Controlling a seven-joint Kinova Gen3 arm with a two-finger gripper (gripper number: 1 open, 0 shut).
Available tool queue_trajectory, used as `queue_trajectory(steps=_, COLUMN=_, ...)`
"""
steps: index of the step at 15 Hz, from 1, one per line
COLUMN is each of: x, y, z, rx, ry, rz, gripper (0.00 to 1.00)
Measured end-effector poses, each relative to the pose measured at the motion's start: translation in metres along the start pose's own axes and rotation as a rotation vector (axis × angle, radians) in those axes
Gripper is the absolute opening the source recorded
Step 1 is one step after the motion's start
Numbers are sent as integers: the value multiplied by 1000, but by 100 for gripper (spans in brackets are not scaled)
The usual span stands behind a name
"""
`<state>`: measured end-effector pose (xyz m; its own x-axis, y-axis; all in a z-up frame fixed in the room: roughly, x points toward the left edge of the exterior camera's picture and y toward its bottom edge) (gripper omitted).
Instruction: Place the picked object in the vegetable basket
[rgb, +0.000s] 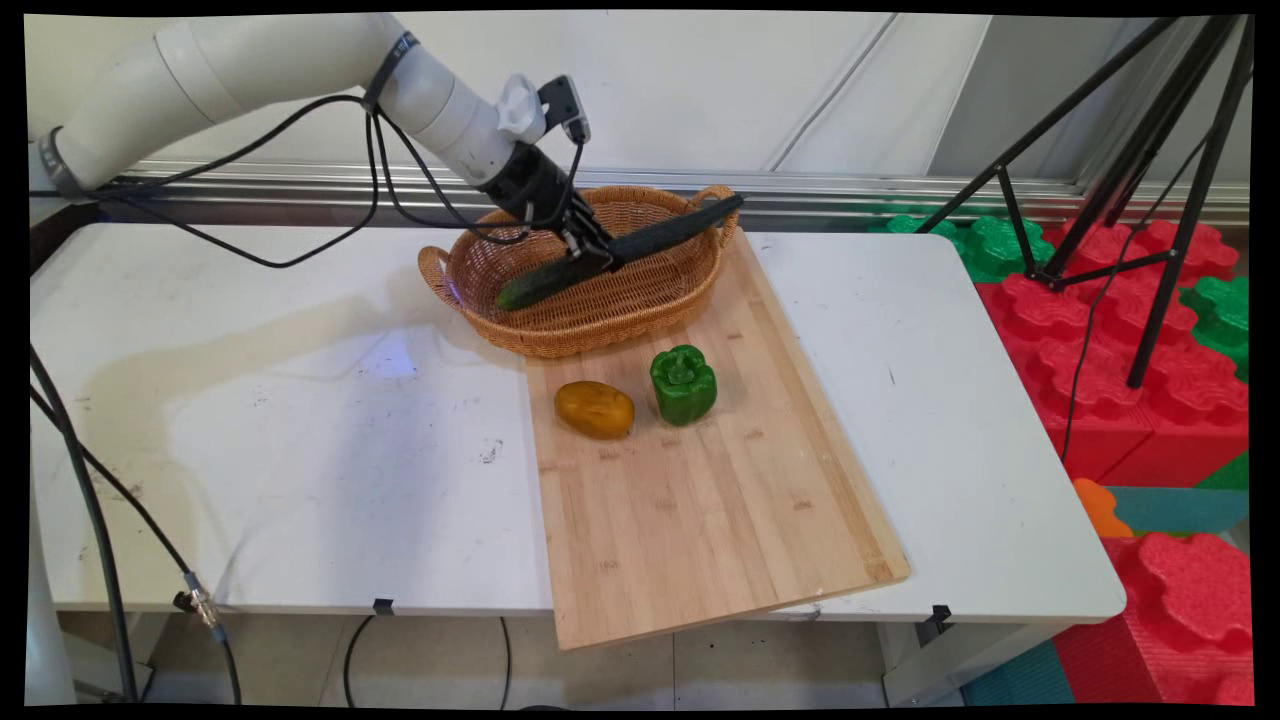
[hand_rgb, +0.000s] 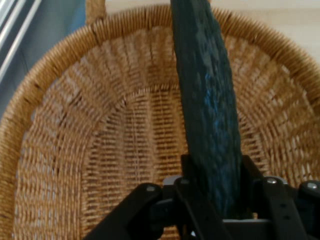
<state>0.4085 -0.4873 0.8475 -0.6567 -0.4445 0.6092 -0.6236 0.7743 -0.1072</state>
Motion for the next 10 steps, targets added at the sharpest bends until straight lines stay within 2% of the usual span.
queue_trajectory(steps=4, x=-6, y=-7, z=8, rx=2, ry=-18, rz=-5, gripper=0)
queue_trajectory(steps=5, x=-7, y=-8, z=9, rx=3, ry=-19, rz=-5, gripper=100)
queue_trajectory(steps=10, x=-8, y=-17, z=11, rx=14, ry=-22, rz=-8, gripper=100)
